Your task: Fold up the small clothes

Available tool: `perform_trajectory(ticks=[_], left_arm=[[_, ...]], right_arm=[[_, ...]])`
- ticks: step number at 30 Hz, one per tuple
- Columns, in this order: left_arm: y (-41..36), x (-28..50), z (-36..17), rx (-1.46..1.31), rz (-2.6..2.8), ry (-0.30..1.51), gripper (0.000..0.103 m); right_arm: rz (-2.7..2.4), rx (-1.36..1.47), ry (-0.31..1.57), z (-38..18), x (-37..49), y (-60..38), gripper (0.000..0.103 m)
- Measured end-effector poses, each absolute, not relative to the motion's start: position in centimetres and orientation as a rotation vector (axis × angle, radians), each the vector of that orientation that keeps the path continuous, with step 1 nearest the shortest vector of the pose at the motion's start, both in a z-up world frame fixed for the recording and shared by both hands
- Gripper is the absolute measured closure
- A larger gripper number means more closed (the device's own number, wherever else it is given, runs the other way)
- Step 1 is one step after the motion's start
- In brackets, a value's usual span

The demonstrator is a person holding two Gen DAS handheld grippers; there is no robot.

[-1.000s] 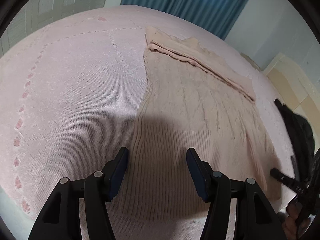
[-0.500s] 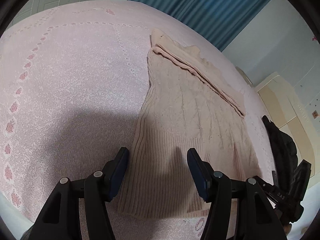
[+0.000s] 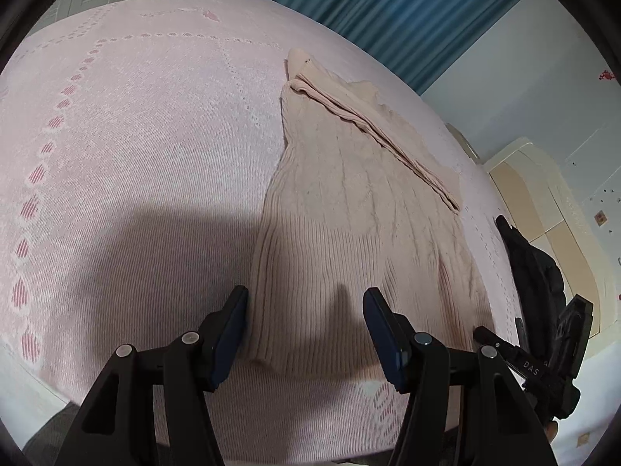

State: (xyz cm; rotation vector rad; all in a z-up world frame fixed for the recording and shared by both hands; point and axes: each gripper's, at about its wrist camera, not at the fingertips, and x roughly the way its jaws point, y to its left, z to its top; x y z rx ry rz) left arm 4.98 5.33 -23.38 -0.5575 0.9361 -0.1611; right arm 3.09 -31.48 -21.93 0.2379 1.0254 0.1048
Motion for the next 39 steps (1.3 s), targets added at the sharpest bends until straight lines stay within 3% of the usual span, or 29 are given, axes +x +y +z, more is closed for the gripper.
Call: perform_trajectory(ticks=[14, 28, 31, 33, 34, 35, 36, 38, 39], left_arm=[[6.0, 4.5, -23.7, -0.632, -0.184, 0.936, 0.04], [5.1, 3.0, -23.4, -0.562, -0.175, 0.934, 0.042], [5.0, 3.3, -23.5, -0.541, -0.141, 0.931, 0.057], [5.1, 3.6, -23.6, -0.525, -0.126, 0.94, 0.074], [5.2, 3.7, -23.7, -0.527, -0.124, 0.942, 0.078], [5.6, 3.8, -23.8, -0.541, -0.122, 0.944, 0.09], [6.0, 3.9, -24.0, -0.561, -0.124, 0.95, 0.096], [6.7, 4.0, -24.3, -0.608, -0.135, 0.949, 0.096], [6.8, 4.0, -24.1, -0.609, -0.132, 0.933, 0.096]], right_arm=[[0.103, 0.227, 1.029, -22.0, 1.5, -31.0, 0.063], [0.088, 0.211, 1.026, -22.0, -0.1, -30.7, 0.063], [0.082, 0.196, 1.03, -22.1, -0.1, -30.5, 0.063], [0.074, 0.174, 1.03, -22.1, -0.1, -30.3, 0.066], [0.07, 0.16, 1.029, -22.1, -0.2, -30.2, 0.071], [0.072, 0.152, 1.028, -22.1, -0.2, -30.1, 0.081], [0.081, 0.15, 1.03, -22.0, -0.2, -30.1, 0.086], [0.112, 0.162, 1.033, -22.0, -0.3, -30.1, 0.097], [0.119, 0.168, 1.03, -21.9, -0.3, -30.2, 0.097]])
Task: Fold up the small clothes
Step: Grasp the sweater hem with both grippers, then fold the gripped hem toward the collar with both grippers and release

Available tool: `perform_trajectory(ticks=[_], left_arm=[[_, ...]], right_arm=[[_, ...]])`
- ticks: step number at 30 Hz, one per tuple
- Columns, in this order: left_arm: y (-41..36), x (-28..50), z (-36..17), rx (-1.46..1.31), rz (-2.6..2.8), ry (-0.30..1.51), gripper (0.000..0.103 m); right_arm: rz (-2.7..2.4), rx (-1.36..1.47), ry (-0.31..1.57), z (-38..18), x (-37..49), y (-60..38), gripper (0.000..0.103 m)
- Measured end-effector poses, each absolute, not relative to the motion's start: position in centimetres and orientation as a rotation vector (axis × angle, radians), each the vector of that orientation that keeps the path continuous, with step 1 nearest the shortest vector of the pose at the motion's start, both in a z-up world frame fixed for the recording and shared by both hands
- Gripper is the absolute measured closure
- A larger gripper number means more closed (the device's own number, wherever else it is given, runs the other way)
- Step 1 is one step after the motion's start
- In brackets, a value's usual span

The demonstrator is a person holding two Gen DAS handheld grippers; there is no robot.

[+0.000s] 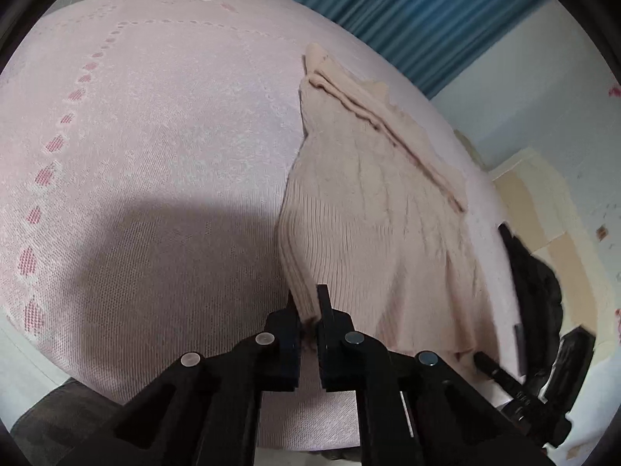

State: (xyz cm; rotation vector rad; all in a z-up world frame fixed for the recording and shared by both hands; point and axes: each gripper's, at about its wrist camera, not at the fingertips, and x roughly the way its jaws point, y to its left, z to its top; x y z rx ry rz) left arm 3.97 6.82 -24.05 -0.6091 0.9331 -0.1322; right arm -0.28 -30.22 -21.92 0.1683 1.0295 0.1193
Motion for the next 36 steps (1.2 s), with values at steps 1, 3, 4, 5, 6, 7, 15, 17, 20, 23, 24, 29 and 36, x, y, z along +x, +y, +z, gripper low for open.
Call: perform_trajectory(ticks=[1, 3, 4, 5, 6, 7, 15, 17, 20, 23, 24, 29, 36], left_arm=[[6.8, 3.9, -23.5, -0.586, -0.125, 0.909, 0.096], [6.7, 3.6, -22.3, -0.555, -0.122, 0.857, 0.096], [6.6, 3.6, -21.9, -0.547, -0.121, 0.842, 0.096], [6.6, 3.7, -21.3, -0.543, -0.125, 0.828, 0.096], [6.7, 4.0, -20.5, -0.546, -0.128, 0.811, 0.096], [6.8, 4.3, -20.0, -0.555, -0.13, 0.799, 0.096], [5.6, 11.0, -13.4, -0.488, -0.134, 0.693, 0.097], [5.4, 13.2, -12.2, -0.478, -0.115, 0.674, 0.097], [5.2, 16.9, -10.9, -0.475, -0.085, 0.662, 0.097], [4.8, 20.9, -10.3, -0.457, -0.07, 0.647, 0.097], [4.4, 22.5, -10.2, -0.438, -0.061, 0.641, 0.097], [3.2, 28.6, -11.4, -0.385, -0.031, 0.638, 0.097], [2.2, 36.2, -14.6, -0.366, -0.007, 0.671, 0.097]], right_arm=[[0.124, 0.176, 1.023, -21.8, -0.3, -30.4, 0.098], [0.127, 0.198, 0.998, -21.4, -0.5, -30.7, 0.098], [0.126, 0.208, 0.981, -21.1, -0.6, -30.9, 0.098], [0.133, 0.221, 0.961, -20.7, -0.7, -31.2, 0.098], [0.132, 0.234, 0.946, -20.2, -0.7, -31.5, 0.098], [0.131, 0.253, 0.93, -19.8, -0.7, -31.9, 0.098], [0.167, 0.515, 0.811, -14.4, 3.8, -35.0, 0.098], [0.172, 0.568, 0.784, -13.1, 5.8, -35.7, 0.098], [0.157, 0.63, 0.779, -12.0, 9.5, -36.5, 0.098], [0.132, 0.64, 0.772, -11.1, 13.8, -36.9, 0.098], [0.13, 0.639, 0.768, -10.9, 15.0, -36.9, 0.098], [0.115, 0.627, 0.755, -10.8, 21.7, -36.6, 0.098], [0.083, 0.644, 0.768, -13.7, 29.3, -37.2, 0.098]])
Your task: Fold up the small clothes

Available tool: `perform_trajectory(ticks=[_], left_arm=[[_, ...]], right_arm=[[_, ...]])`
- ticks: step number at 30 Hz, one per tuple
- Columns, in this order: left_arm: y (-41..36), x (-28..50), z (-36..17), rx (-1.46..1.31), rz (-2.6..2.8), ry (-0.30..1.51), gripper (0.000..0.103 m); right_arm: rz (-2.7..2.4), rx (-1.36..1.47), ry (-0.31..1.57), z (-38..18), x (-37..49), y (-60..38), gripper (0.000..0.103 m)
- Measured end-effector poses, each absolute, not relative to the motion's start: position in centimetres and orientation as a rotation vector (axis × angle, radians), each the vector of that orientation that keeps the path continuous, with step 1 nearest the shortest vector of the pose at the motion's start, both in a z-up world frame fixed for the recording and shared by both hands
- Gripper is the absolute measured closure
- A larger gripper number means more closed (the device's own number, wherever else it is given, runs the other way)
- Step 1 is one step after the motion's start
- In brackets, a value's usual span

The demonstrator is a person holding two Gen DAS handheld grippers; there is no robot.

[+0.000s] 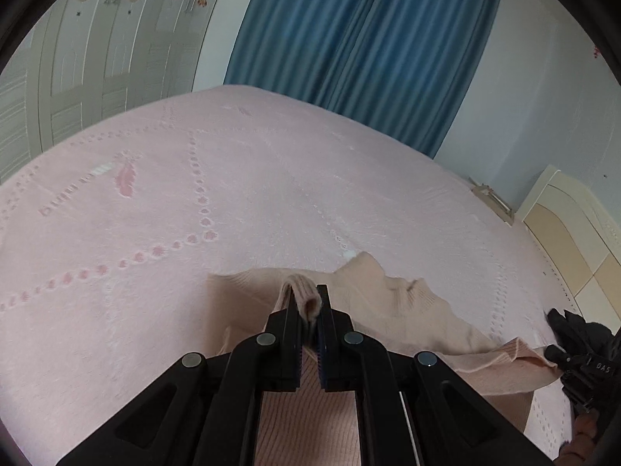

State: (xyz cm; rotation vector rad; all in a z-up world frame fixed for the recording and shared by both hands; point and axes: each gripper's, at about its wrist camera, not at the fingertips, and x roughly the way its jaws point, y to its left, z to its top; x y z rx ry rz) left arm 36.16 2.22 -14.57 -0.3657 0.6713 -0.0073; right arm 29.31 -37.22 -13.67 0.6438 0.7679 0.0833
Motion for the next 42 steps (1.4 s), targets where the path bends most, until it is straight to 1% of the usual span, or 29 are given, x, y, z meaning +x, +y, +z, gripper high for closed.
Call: perform_trajectory(ticks=[4, 6, 7, 8, 9, 10, 11, 12, 13, 16, 18, 20, 21, 22, 24, 28, 32, 35, 42], left_arm=[[2.1, 38.8, -16.6, -0.411, -0.001, 0.699, 0.097], [2.2, 40.0, -17.6, -0.447, -0.011, 0.723, 0.094], [2.4, 40.4, -18.2, -0.47, -0.009, 0.746, 0.09], [2.6, 40.3, -18.8, -0.494, -0.006, 0.767, 0.08], [2.9, 40.2, -19.2, -0.526, -0.016, 0.772, 0.073], [3.2, 39.8, -19.4, -0.558, -0.032, 0.761, 0.062], [3.3, 39.4, -19.5, -0.566, -0.034, 0.753, 0.053], [3.3, 38.8, -19.7, -0.561, -0.034, 0.751, 0.049], [3.1, 38.0, -19.8, -0.546, -0.037, 0.755, 0.049], [2.6, 34.9, -20.0, -0.523, -0.042, 0.777, 0.048], [2.5, 32.3, -20.0, -0.515, -0.036, 0.78, 0.044], [2.3, 29.5, -20.1, -0.501, -0.028, 0.765, 0.04], [2.2, 28.0, -20.2, -0.49, -0.019, 0.767, 0.038], [1.9, 26.8, -20.4, -0.467, -0.011, 0.788, 0.038], [1.7, 25.0, -20.7, -0.435, -0.009, 0.808, 0.037], [2.2, 22.2, -22.5, -0.52, -0.067, 0.854, 0.036], [1.9, 22.9, -23.6, -0.576, -0.102, 0.914, 0.036], [2.9, 23.6, -24.2, -0.656, -0.108, 0.889, 0.036], [5.3, 25.9, -25.4, -0.81, -0.117, 0.845, 0.036]], right_arm=[[0.045, 0.664, 0.838, -16.6, 33.6, -37.2, 0.098], [0.023, 0.66, 0.848, -17.9, 35.3, -36.9, 0.098], [0.017, 0.649, 0.854, -18.4, 35.8, -36.6, 0.092], [0.029, 0.632, 0.874, -18.9, 36.4, -36.3, 0.086], [0.048, 0.615, 0.892, -19.3, 36.6, -35.9, 0.085], [0.063, 0.596, 0.897, -19.5, 36.4, -35.7, 0.085], [0.068, 0.563, 0.889, -19.4, 35.6, -35.3, 0.084], [0.07, 0.532, 0.88, -19.2, 34.9, -34.9, 0.081], [0.071, 0.499, 0.874, -19.0, 34.0, -34.7, 0.076], [0.072, 0.435, 0.861, -18.4, 30.6, -34.2, 0.074], [0.084, 0.409, 0.857, -17.8, 27.9, -34.0, 0.07], [0.104, 0.4, 0.842, -17.5, 24.9, -33.8, 0.057], [0.107, 0.398, 0.835, -17.6, 23.6, -33.7, 0.056], [0.105, 0.399, 0.833, -17.7, 22.3, -33.7, 0.055], [0.091, 0.43, 0.839, -18.5, 19.9, -33.8, 0.055], [0.089, 0.5, 0.914, -20.7, 18.5, -33.9, 0.054], [0.105, 0.582, 0.967, -22.0, 19.4, -34.1, 0.054], [0.092, 0.635, 0.996, -23.2, 20.1, -34.7, 0.054], [0.086, 0.685, 0.976, -23.8, 21.5, -35.4, 0.053]])
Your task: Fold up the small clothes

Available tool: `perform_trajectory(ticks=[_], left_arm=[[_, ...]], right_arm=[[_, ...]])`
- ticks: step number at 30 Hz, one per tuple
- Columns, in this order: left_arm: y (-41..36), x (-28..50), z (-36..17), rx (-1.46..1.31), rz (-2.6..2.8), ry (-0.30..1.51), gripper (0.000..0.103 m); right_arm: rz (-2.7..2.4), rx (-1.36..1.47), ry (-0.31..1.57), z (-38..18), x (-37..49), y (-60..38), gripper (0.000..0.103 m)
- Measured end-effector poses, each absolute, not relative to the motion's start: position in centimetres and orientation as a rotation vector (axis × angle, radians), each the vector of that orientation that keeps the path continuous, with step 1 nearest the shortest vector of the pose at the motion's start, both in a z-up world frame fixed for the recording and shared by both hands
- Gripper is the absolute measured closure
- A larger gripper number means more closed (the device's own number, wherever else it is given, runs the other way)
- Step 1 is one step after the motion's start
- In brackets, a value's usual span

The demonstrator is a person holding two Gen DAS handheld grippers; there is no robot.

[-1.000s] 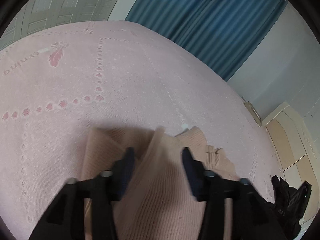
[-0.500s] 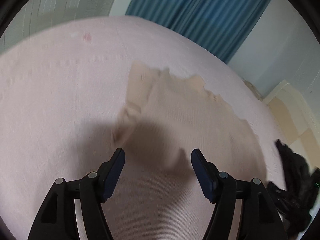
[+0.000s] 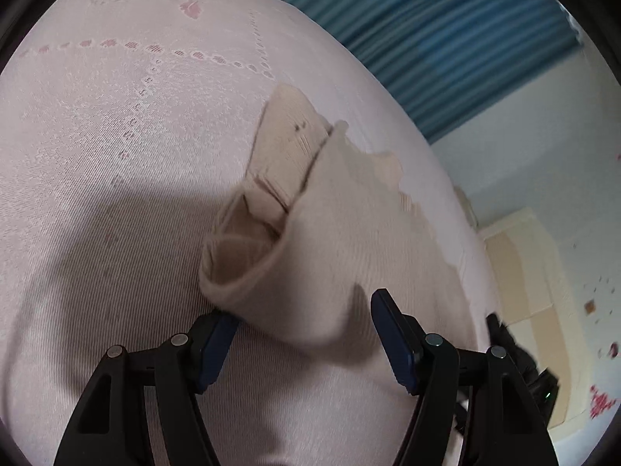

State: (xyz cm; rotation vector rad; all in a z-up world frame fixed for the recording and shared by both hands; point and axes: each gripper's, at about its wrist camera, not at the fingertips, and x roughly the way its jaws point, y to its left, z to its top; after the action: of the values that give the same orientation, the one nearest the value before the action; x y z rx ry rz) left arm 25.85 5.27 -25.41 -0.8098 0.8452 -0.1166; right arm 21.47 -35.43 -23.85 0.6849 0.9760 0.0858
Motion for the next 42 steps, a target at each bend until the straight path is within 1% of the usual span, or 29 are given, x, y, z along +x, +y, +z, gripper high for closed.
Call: perform_trajectory(ticks=[2, 3, 4, 5, 6, 7, 9, 12, 17, 22, 32, 35, 36, 37, 38, 39, 40, 41, 42], left_arm=[[5.6, 26.1, -25.5, -0.829, -0.113, 0.842, 0.038], [5.7, 26.1, -25.6, -0.837, -0.108, 0.841, 0.042], [5.9, 26.1, -25.6, -0.844, -0.093, 0.841, 0.044], [6.1, 26.1, -25.7, -0.848, -0.07, 0.838, 0.053], [6.2, 25.9, -25.9, -0.845, -0.044, 0.837, 0.063], [6.2, 25.9, -26.0, -0.839, -0.023, 0.837, 0.068], [6.6, 25.8, -26.1, -0.84, -0.011, 0.828, 0.09], [6.8, 25.5, -26.0, -0.86, -0.03, 0.815, 0.092], [5.9, 24.1, -24.5, -0.794, -0.019, 0.785, 0.093], [5.6, 20.7, -23.4, -0.755, -0.016, 0.783, 0.093], [5.3, 9.4, -22.4, -0.661, -0.013, 0.813, 0.093], [4.9, 7.2, -22.1, -0.622, -0.014, 0.816, 0.092], [4.9, 6.9, -22.0, -0.609, -0.013, 0.819, 0.089], [4.9, 6.9, -21.9, -0.589, 0.003, 0.824, 0.085], [5.0, 6.9, -21.6, -0.563, 0.024, 0.825, 0.072], [5.1, 7.1, -21.2, -0.528, 0.047, 0.825, 0.058], [5.2, 7.2, -20.7, -0.479, 0.07, 0.815, 0.053], [5.5, 7.2, -20.1, -0.461, 0.078, 0.794, 0.051], [5.9, 7.4, -19.5, -0.462, 0.081, 0.767, 0.051]], right_arm=[[0.084, 0.677, 0.966, -23.9, 21.9, -35.5, 0.055], [0.08, 0.669, 0.966, -23.9, 21.9, -35.6, 0.057], [0.065, 0.65, 0.968, -23.9, 22.1, -35.5, 0.066], [0.051, 0.631, 0.971, -23.9, 22.2, -35.4, 0.079], [0.043, 0.619, 0.973, -24.0, 22.2, -35.4, 0.086], [0.058, 0.622, 0.972, -24.1, 22.3, -35.4, 0.091], [0.067, 0.641, 0.965, -24.2, 22.2, -35.6, 0.093], [0.075, 0.647, 0.942, -23.8, 21.9, -35.7, 0.094], [0.122, 0.676, 0.89, -22.5, 20.4, -36.3, 0.095], [0.146, 0.676, 0.873, -21.5, 17.7, -36.9, 0.095], [0.162, 0.643, 0.866, -20.4, 8.6, -37.5, 0.095], [0.157, 0.612, 0.859, -20.0, 5.6, -37.6, 0.095], [0.143, 0.584, 0.866, -20.0, 4.7, -37.4, 0.094], [0.122, 0.541, 0.875, -19.8, 4.1, -37.0, 0.087], [0.1, 0.484, 0.885, -19.5, 3.6, -36.6, 0.08], [0.075, 0.417, 0.878, -19.0, 3.2, -36.2, 0.076], [0.061, 0.373, 0.86, -18.5, 2.9, -35.9, 0.07], [0.055, 0.338, 0.815, -17.7, 2.3, -35.7, 0.063], [0.057, 0.326, 0.779, -17.0, 2.1, -35.7, 0.06]])
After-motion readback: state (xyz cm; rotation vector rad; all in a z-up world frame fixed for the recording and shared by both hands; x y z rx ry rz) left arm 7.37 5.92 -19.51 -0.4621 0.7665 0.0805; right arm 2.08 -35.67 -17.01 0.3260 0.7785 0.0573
